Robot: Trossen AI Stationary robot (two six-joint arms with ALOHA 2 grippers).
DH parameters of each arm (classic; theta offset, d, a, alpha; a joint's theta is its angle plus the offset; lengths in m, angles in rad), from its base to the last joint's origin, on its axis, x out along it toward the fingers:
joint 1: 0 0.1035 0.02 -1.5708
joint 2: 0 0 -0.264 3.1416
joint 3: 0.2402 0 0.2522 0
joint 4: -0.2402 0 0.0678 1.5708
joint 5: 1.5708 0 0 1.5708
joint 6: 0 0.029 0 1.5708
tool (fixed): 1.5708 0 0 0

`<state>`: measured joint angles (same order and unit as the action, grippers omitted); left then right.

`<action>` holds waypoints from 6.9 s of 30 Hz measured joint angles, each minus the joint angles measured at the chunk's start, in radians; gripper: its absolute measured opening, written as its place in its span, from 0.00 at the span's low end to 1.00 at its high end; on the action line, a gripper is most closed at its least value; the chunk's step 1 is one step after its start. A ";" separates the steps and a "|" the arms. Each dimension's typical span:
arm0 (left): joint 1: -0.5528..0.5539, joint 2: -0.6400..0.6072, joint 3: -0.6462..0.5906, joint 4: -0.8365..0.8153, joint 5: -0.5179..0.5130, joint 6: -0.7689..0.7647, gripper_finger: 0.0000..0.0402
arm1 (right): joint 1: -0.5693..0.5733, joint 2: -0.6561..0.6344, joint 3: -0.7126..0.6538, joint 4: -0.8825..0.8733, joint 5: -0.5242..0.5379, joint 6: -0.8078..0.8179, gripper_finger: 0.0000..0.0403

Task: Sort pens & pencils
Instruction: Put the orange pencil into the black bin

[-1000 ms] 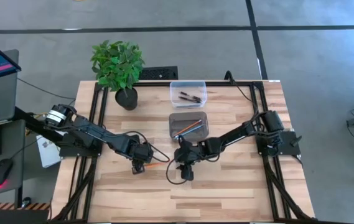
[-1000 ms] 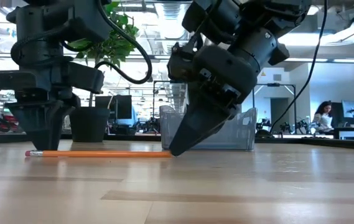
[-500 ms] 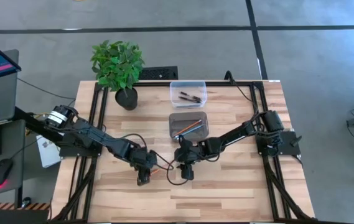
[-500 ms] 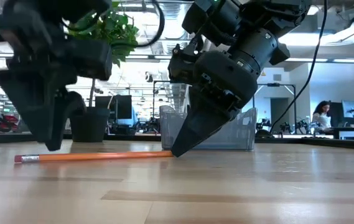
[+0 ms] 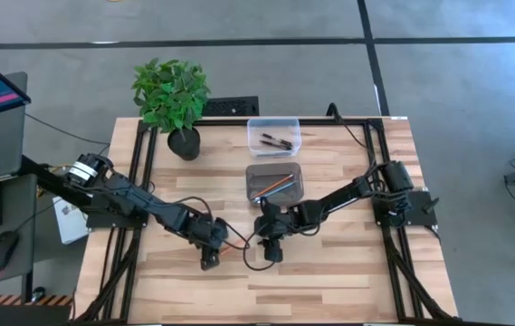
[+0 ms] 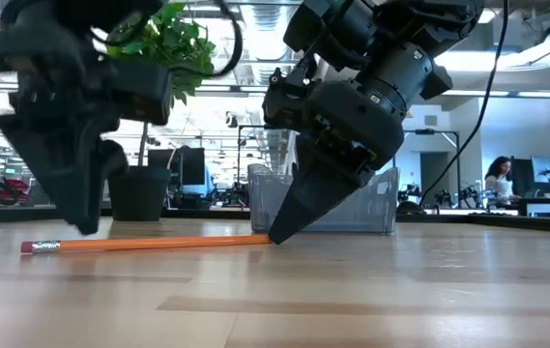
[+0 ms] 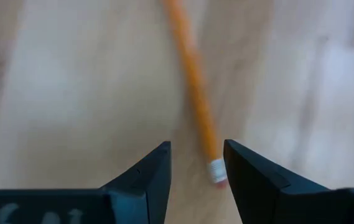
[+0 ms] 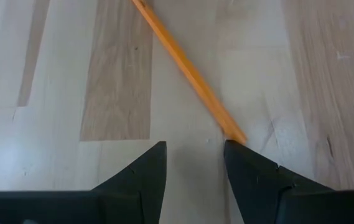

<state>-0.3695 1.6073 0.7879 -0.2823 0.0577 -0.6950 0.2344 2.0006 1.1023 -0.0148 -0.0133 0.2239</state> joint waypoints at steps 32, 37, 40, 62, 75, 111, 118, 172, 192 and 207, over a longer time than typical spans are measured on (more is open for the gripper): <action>-0.001 -0.002 0.000 -0.037 -0.021 0.047 0.34 | 0.008 -0.011 0.056 -0.039 0.109 -0.181 0.46; -0.001 -0.002 0.000 -0.041 -0.021 0.047 0.34 | 0.004 -0.011 0.056 -0.038 0.109 -0.206 0.46; -0.001 -0.002 0.000 -0.043 -0.021 0.047 0.34 | 0.005 -0.005 0.056 -0.035 0.108 -0.207 0.46; -0.001 -0.002 0.000 -0.044 -0.016 0.055 0.34 | -0.029 0.074 0.063 -0.063 0.018 -0.173 0.26; -0.002 -0.002 -0.001 -0.067 0.013 0.055 0.34 | -0.027 0.073 0.063 -0.096 0.013 -0.171 0.22; 0.036 -0.003 -0.001 -0.090 -0.062 0.098 0.34 | -0.026 0.068 0.064 -0.122 -0.015 -0.168 0.08; 0.051 -0.003 -0.001 -0.118 -0.030 0.111 0.34 | -0.031 0.068 0.064 -0.122 -0.056 -0.122 0.08; 0.056 -0.005 -0.042 -0.163 -0.112 0.232 0.06 | -0.041 0.068 0.061 -0.090 -0.096 -0.143 0.07; 0.055 -0.005 -0.044 -0.140 -0.153 0.269 0.06 | -0.053 0.070 0.056 -0.042 -0.100 -0.157 0.05; 0.055 -0.004 -0.044 -0.131 -0.167 0.265 0.06 | -0.053 0.071 0.059 -0.061 -0.095 -0.139 0.05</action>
<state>-0.3141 1.6035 0.7441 -0.4137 -0.1097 -0.4302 0.1814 2.0718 1.1616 -0.0761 -0.1085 0.0845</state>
